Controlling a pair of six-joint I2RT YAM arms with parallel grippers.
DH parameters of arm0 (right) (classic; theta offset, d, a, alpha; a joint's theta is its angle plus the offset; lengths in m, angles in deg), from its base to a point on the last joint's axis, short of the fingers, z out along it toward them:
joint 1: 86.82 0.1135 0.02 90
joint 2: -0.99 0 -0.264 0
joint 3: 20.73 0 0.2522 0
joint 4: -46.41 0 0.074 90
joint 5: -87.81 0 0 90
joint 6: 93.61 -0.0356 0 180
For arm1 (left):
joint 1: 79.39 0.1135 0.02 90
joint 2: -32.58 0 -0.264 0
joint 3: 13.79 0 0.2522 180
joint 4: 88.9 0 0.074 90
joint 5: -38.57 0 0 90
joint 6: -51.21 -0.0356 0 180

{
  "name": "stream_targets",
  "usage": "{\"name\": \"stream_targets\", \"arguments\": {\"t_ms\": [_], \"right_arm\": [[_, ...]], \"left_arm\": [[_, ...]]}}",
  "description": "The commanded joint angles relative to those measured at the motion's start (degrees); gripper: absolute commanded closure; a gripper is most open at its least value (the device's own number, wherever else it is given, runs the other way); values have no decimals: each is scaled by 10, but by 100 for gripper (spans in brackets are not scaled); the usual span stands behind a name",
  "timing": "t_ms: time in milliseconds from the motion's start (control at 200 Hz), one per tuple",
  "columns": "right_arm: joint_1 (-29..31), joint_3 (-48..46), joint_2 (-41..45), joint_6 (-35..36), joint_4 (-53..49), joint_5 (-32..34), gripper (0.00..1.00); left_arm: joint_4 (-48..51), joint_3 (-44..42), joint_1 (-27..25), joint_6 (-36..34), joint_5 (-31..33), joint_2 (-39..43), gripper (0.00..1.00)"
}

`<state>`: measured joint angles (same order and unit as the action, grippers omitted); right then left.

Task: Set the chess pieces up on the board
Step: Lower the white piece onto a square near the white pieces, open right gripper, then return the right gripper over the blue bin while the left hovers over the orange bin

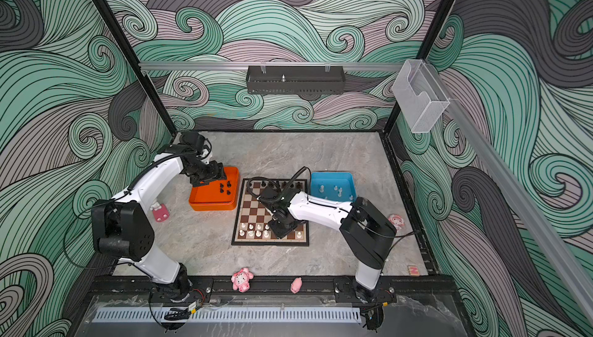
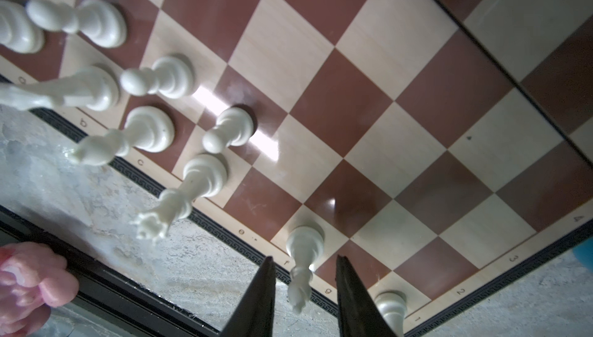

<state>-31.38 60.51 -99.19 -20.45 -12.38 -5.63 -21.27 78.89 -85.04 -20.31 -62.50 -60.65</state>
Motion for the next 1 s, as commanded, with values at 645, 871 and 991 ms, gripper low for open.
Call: {"name": "stream_targets", "arguments": {"t_ms": [645,871,991], "right_arm": [[-279,109,199,29,-61,27,1],[-400,114,145,69,-59,-20,9],[-429,120,76,108,-44,-27,14]], "left_arm": [[39,118,-10,-40,-22,-38,13],[65,171,-92,-114,-12,-61,5],[66,180,-121,-128,-34,-67,2]]}}
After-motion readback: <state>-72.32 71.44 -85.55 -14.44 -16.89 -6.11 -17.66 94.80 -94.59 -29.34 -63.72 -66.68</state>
